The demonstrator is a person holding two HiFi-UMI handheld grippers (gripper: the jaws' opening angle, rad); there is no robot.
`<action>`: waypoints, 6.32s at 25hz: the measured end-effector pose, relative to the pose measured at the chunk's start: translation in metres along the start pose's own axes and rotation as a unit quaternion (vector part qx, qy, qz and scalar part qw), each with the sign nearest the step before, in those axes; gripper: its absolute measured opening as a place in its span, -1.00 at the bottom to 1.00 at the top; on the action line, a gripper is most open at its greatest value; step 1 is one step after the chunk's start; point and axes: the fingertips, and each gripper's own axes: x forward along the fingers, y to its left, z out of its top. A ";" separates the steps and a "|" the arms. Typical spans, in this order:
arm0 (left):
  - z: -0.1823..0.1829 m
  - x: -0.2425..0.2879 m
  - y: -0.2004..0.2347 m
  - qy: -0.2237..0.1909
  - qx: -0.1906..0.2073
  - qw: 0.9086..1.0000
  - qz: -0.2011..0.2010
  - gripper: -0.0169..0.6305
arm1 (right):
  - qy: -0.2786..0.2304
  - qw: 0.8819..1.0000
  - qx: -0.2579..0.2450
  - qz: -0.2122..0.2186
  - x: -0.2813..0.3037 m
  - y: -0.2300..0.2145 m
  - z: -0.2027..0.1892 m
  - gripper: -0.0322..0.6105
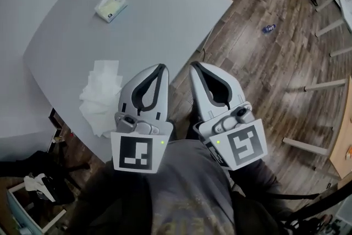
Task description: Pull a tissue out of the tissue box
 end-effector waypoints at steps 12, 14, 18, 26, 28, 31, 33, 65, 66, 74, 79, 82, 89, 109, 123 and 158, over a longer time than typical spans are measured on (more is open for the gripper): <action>0.022 0.148 0.074 -0.018 -0.023 0.984 0.177 -0.94 | 0.022 0.988 0.009 0.156 0.127 -0.113 -0.009 -0.89; 0.021 0.159 0.082 -0.010 -0.025 0.977 0.209 -0.94 | 0.029 0.981 0.010 0.191 0.147 -0.121 -0.012 -0.89; 0.024 0.167 0.104 0.000 -0.026 0.963 0.268 -0.94 | 0.038 0.968 0.004 0.249 0.196 -0.124 -0.015 -0.89; 0.025 0.158 0.150 -0.004 -0.024 0.938 0.346 -0.94 | 0.048 0.949 0.006 0.311 0.249 -0.107 -0.023 -0.89; 0.017 0.159 0.160 0.001 -0.032 0.935 0.354 -0.94 | 0.056 0.946 0.005 0.320 0.259 -0.102 -0.031 -0.89; 0.002 0.160 0.182 0.006 -0.044 0.931 0.362 -0.94 | 0.071 0.942 0.002 0.329 0.278 -0.092 -0.050 -0.89; -0.008 0.163 0.198 0.007 -0.052 0.930 0.364 -0.94 | 0.084 0.939 -0.002 0.334 0.292 -0.085 -0.063 -0.89; -0.177 0.240 0.392 0.083 -0.214 0.884 0.407 -0.94 | 0.170 0.866 -0.031 0.469 0.513 -0.037 -0.175 -0.77; -0.184 0.242 0.395 0.087 -0.220 0.882 0.408 -0.94 | 0.171 0.863 -0.040 0.474 0.517 -0.036 -0.179 -0.75; -0.222 0.260 0.400 0.112 -0.253 0.875 0.398 -0.94 | 0.166 0.826 -0.132 0.522 0.538 -0.023 -0.211 -0.60; -0.234 0.272 0.402 0.116 -0.262 0.875 0.390 -0.94 | 0.193 0.814 -0.148 0.527 0.541 -0.029 -0.239 -0.60; -0.243 0.273 0.404 0.120 -0.266 0.873 0.390 -0.94 | 0.204 0.808 -0.159 0.529 0.541 -0.030 -0.253 -0.60; -0.259 0.278 0.407 0.131 -0.264 0.874 0.387 -0.94 | 0.215 0.807 -0.169 0.524 0.542 -0.033 -0.265 -0.88; -0.225 0.260 0.402 0.092 -0.272 0.861 0.419 -0.94 | 0.082 0.802 -0.072 0.588 0.486 -0.011 -0.088 -0.89; -0.123 0.100 0.295 0.059 -0.256 0.836 0.482 -0.94 | 0.106 0.754 -0.133 0.635 0.422 0.130 -0.082 -0.89; -0.122 -0.105 0.188 0.048 -0.203 0.808 0.551 -0.94 | 0.193 0.732 -0.101 0.645 0.158 0.183 -0.238 -0.63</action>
